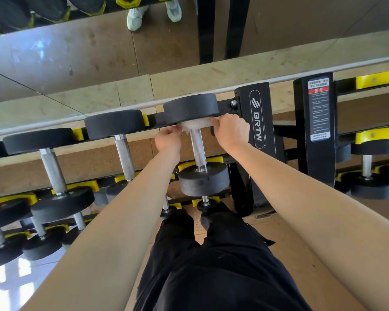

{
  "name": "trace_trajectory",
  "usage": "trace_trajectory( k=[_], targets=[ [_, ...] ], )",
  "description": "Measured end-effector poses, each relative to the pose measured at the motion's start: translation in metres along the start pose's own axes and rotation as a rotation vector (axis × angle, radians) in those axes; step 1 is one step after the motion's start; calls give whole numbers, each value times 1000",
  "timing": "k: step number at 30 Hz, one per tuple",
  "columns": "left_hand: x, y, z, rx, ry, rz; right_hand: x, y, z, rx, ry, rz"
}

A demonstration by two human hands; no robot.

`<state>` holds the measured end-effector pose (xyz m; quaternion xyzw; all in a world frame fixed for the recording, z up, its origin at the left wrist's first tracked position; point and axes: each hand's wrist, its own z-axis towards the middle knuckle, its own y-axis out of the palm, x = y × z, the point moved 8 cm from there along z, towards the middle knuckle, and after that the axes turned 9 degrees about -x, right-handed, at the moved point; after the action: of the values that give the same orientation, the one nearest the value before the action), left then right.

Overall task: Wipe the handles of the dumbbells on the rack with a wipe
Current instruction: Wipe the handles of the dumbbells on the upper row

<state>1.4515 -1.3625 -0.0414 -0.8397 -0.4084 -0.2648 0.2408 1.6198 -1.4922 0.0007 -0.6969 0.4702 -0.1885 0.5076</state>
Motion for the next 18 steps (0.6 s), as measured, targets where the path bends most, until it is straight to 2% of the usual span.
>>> trace_trajectory(
  k=[2, 4, 7, 9, 14, 16, 18],
  targets=[
    [4, 13, -3, -81, 49, 23, 19, 4, -2, -25, 108, 53],
    [3, 10, -4, -79, 69, 74, 20, 11, -6, -71, 139, 102],
    [-8, -16, 0, 33, 9, 143, -14, 23, -12, -153, -23, 199],
    [-17, -24, 1, 26, -32, 167, -22, 25, -16, -182, -100, 227],
    [-14, -4, -6, -181, 28, 251, 35, 22, -15, -264, 20, 164],
    [-14, -7, -6, -168, 35, 281, 36, 27, -18, -317, 0, 184],
    [-22, -26, -6, -70, -3, 315, 16, 35, -26, -403, -107, 215]
  ],
)
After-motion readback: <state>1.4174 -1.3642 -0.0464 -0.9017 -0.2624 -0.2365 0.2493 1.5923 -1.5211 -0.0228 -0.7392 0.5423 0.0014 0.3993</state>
